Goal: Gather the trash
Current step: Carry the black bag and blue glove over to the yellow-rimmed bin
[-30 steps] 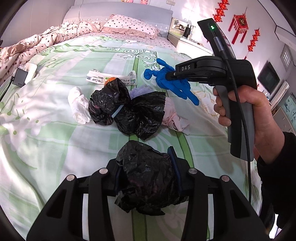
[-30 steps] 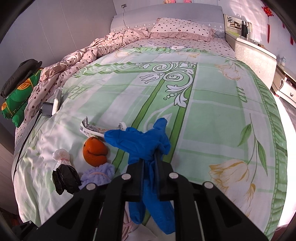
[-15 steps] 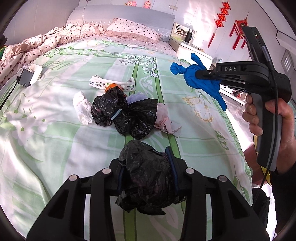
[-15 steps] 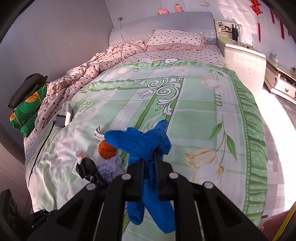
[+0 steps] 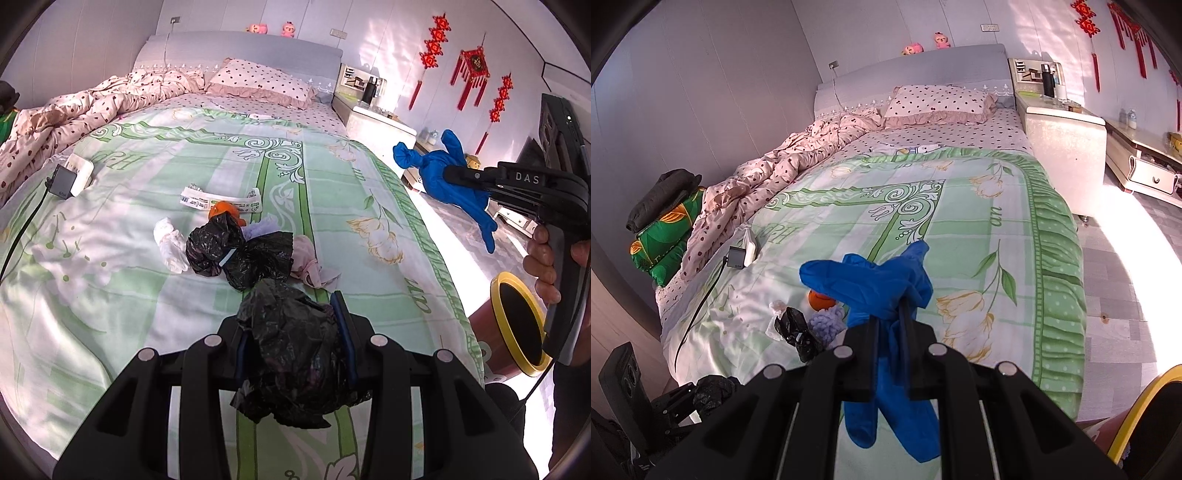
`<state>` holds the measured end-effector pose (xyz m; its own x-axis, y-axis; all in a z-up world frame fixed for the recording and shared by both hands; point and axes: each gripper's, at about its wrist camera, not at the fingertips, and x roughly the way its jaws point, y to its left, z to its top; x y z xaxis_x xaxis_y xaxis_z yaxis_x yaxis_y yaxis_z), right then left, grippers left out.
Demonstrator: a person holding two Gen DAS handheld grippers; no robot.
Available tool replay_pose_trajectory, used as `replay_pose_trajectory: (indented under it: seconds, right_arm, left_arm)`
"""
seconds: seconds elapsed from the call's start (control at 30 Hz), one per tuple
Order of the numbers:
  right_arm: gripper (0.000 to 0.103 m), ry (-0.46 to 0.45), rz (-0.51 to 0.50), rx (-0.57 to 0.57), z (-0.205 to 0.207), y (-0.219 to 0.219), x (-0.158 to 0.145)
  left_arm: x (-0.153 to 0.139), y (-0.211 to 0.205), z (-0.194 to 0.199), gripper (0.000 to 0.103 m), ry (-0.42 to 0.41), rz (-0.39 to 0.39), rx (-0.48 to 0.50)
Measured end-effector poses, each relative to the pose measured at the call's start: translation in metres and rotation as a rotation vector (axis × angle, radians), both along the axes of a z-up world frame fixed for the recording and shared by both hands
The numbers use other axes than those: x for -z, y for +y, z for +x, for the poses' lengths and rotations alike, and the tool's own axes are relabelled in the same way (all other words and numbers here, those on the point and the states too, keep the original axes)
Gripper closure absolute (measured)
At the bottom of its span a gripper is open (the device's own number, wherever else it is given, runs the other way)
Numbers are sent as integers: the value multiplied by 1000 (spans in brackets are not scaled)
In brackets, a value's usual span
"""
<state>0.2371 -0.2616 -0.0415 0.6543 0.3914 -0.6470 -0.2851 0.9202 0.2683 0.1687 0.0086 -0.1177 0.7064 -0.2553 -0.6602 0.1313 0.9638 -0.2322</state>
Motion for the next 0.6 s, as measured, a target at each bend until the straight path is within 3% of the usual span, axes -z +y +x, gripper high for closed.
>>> replay_pose_trajectory:
  seconds: [0.3, 0.6]
  right_arm:
    - [94, -92, -6, 64, -50, -51, -43]
    - [94, -162, -21, 193, -94, -127, -72]
  left_arm:
    - [-43, -35, -5, 67, -76, 3, 43]
    - [-89, -111, -7, 67, -162, 12, 168]
